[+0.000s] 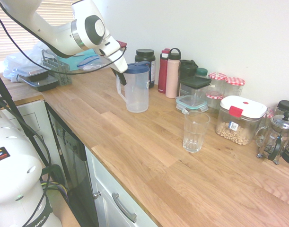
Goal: Pour me some water
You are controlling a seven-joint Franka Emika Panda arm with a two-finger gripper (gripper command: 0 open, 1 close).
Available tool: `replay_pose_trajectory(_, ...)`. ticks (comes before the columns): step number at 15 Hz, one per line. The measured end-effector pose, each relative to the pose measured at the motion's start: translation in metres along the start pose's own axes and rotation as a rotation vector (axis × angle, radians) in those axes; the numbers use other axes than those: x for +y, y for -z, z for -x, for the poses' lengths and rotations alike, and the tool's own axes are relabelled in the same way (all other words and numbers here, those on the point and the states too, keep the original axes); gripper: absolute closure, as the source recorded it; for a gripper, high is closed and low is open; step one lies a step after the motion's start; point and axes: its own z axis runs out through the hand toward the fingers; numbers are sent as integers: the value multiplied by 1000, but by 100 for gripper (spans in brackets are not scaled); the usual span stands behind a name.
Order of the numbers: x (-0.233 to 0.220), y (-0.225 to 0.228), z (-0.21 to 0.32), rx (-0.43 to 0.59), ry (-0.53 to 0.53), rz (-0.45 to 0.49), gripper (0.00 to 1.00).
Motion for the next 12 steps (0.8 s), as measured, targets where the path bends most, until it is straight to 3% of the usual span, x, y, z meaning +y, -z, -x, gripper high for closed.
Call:
replay_pose_trajectory(2,15,29,-19,-27,16,-7,100)
replay_pose_trajectory(6,71,82,-80,-105,189,29,100)
replay_pose_trajectory(12,171,120,-174,-204,390,73,100)
